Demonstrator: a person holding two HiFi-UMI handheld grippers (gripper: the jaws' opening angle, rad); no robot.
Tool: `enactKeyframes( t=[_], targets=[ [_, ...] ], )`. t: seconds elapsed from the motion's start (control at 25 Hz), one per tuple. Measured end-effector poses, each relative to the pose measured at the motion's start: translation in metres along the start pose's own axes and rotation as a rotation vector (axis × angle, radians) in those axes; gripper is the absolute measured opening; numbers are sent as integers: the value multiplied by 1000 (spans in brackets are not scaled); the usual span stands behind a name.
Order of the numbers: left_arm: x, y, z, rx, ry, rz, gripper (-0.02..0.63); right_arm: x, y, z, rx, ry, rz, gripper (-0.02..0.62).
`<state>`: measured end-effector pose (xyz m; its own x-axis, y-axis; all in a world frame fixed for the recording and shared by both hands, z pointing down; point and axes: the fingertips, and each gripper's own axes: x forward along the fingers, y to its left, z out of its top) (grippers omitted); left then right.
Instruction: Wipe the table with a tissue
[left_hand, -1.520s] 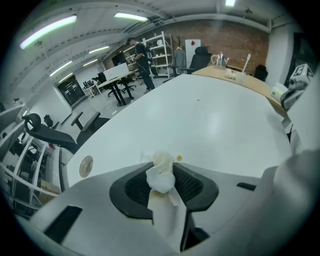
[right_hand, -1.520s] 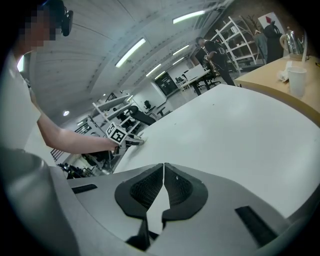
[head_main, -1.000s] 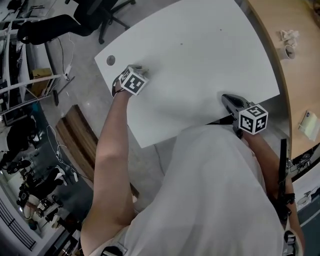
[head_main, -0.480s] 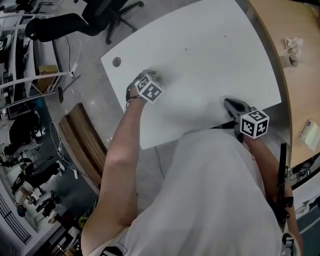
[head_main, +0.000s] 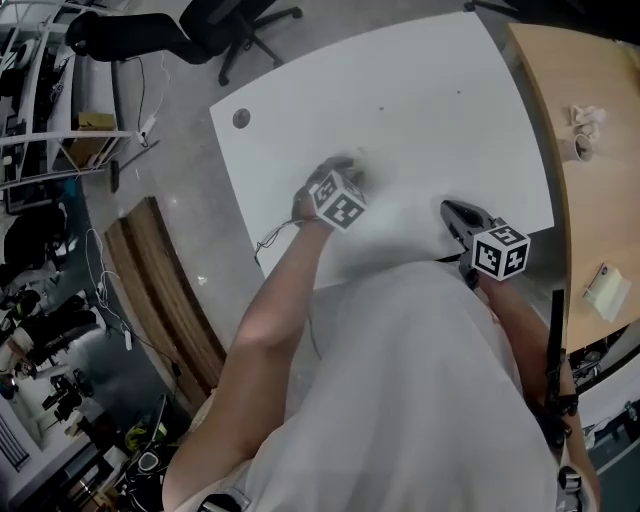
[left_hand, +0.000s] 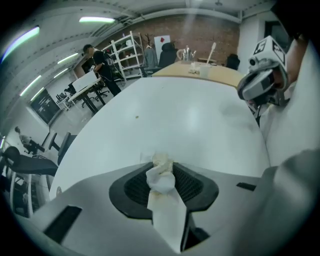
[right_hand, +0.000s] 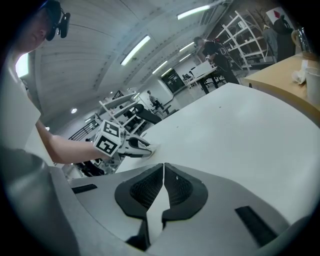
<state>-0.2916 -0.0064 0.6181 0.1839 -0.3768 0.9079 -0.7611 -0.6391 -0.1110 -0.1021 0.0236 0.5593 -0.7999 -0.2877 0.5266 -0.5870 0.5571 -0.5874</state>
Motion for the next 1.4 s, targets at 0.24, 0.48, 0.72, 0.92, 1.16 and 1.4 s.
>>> enactKeyframes(
  t=[0.24, 0.48, 0.72, 0.92, 1.16, 1.4],
  targets=[
    [-10, -38, 38, -158, -135, -12, 120, 4, -1, 14, -28, 5, 20, 18],
    [-14, -37, 51, -304, -170, 26, 120, 7, -12, 32, -59, 19, 62, 18],
    [-39, -7, 46, -365, -198, 74, 120, 17, -14, 53, -68, 19, 65, 20],
    [-31, 3, 69, -387, -202, 116, 120, 24, -36, 75, -98, 16, 125, 19],
    [-12, 14, 100, -328, -203, 126, 120, 17, -56, 88, -81, 0, 141, 18],
    [-25, 37, 91, -332, -181, 193, 120, 10, -61, 88, -72, -3, 160, 18]
  ],
)
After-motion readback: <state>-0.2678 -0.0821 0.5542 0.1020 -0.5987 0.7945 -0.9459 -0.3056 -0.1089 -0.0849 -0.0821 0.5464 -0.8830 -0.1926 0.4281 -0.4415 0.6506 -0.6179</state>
